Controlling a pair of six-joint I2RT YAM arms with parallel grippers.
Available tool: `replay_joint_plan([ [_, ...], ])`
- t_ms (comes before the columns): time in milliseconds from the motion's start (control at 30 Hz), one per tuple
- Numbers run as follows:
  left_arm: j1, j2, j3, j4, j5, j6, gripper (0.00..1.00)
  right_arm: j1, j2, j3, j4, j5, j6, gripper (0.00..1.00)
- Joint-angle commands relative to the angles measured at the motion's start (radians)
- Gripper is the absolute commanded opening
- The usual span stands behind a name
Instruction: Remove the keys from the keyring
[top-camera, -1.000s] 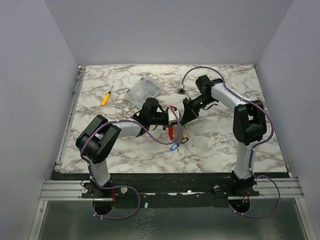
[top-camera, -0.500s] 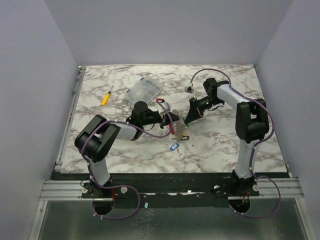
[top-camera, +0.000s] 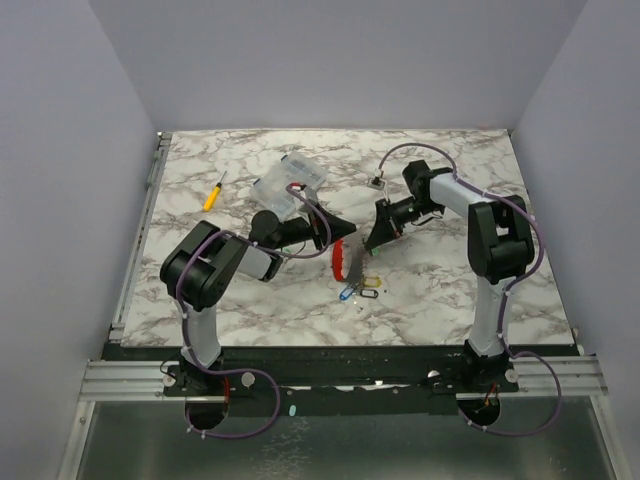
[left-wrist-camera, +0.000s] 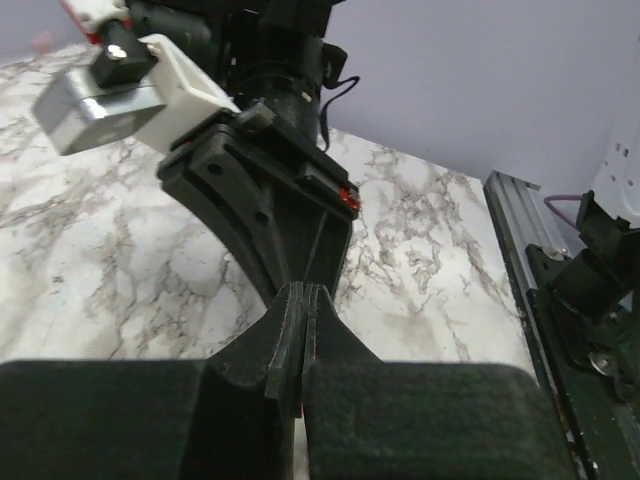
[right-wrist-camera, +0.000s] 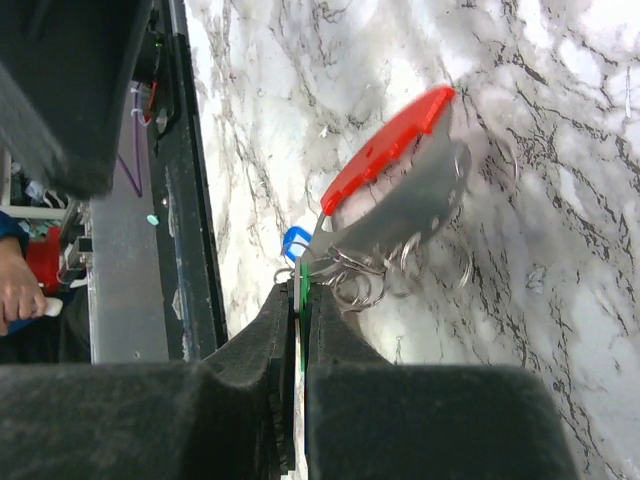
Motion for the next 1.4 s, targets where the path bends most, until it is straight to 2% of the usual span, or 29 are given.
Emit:
replay_joint_plan([
  [0,0.071,-0.044,-0.003,-0.049,0.053,0.065,0.08,0.007,-0.022,0.025,-0.026,-0.008,-0.051,0.01],
  [100,0.082,-0.127,0.012,-0.352,0.048,0.322,0.32,0.007,-0.022,0.093,-0.111,-0.007,-0.107,0.01],
  [167,0.081,-0.174,0.041,-0.569,0.054,0.510,0.41,0.007,-0.013,0.146,-0.172,0.002,-0.142,0.01],
  [267,0.078,-0.227,0.081,-0.821,0.016,0.757,0.46,0.008,-0.008,0.196,-0.225,0.023,-0.158,0.01],
  [400,0.048,-0.247,0.137,-1.011,-0.031,0.898,0.49,0.015,-0.010,0.220,-0.253,0.023,-0.161,0.01],
  [633,-0.053,-0.230,0.132,-1.027,-0.109,0.947,0.53,0.044,-0.021,0.216,-0.239,0.026,-0.133,0.01],
  [867,-0.093,-0.201,0.142,-0.957,-0.150,0.894,0.55,0.063,-0.034,0.197,-0.224,0.027,-0.121,0.01],
  [967,-0.102,-0.189,0.149,-0.944,-0.152,0.879,0.52,0.065,-0.039,0.194,-0.224,0.023,-0.122,0.01],
  [1100,-0.106,-0.174,0.153,-0.916,-0.156,0.851,0.35,0.066,-0.042,0.194,-0.230,0.019,-0.126,0.01],
  [1133,-0.106,-0.173,0.153,-0.910,-0.157,0.841,0.34,0.065,-0.041,0.191,-0.231,0.018,-0.126,0.01],
  [1367,-0.109,-0.179,0.152,-0.865,-0.124,0.783,0.39,0.067,-0.036,0.185,-0.226,0.016,-0.123,0.01],
])
